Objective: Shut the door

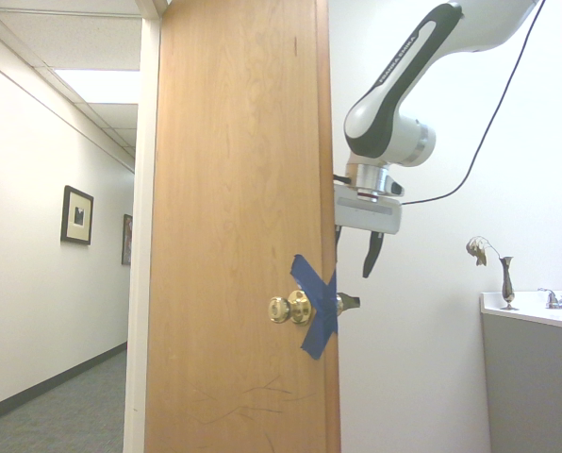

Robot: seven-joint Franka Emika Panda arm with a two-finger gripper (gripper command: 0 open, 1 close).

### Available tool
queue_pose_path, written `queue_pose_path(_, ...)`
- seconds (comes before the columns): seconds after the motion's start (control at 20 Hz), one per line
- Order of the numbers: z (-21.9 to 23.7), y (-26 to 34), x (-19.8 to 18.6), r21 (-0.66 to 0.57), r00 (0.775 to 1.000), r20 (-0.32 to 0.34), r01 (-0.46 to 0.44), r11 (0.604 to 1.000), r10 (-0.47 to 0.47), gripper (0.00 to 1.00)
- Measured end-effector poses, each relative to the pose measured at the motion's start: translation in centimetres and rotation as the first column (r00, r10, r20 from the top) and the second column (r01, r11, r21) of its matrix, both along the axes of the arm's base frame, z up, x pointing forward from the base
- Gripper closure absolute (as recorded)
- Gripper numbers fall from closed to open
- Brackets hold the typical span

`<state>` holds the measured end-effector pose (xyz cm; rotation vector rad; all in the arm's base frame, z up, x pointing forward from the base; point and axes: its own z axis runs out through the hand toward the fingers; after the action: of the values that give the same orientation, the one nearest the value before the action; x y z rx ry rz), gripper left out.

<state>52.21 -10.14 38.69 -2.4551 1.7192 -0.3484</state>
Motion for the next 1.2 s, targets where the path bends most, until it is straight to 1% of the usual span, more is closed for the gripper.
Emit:
queue_pose_path(0.1,0.1,6.5,4.0,-0.002,0.998,-0.004,-0.058,0.998,0.058,0.00)
queue_pose_path(0.2,-0.3,11.7,7.8,-0.037,0.992,0.029,-0.118,0.992,0.119,0.00)
queue_pose_path(0.35,-1.5,17.2,12.1,-0.076,0.980,0.041,-0.193,0.978,0.196,0.00)
queue_pose_path(0.45,-1.2,21.2,14.1,-0.095,0.965,0.041,-0.254,0.962,0.259,0.00)
queue_pose_path(0.6,0.6,28.2,15.8,-0.093,0.940,0.044,-0.334,0.938,0.339,0.00)
queue_pose_path(0.7,1.4,30.7,17.0,-0.085,0.929,0.042,-0.363,0.928,0.368,0.00)
queue_pose_path(0.8,2.4,31.3,18.4,-0.077,0.921,0.044,-0.383,0.921,0.386,0.00)
queue_pose_path(0.9,3.6,31.1,18.5,-0.073,0.917,0.054,-0.391,0.918,0.395,0.00)
queue_pose_path(0.95,4.3,30.9,18.0,-0.072,0.918,0.052,-0.390,0.918,0.393,0.00)
queue_pose_path(1.05,6.2,29.9,16.2,-0.066,0.923,0.034,-0.380,0.922,0.383,0.00)
queue_pose_path(1.2,9.6,26.8,12.8,-0.053,0.938,0.006,-0.346,0.937,0.347,0.00)
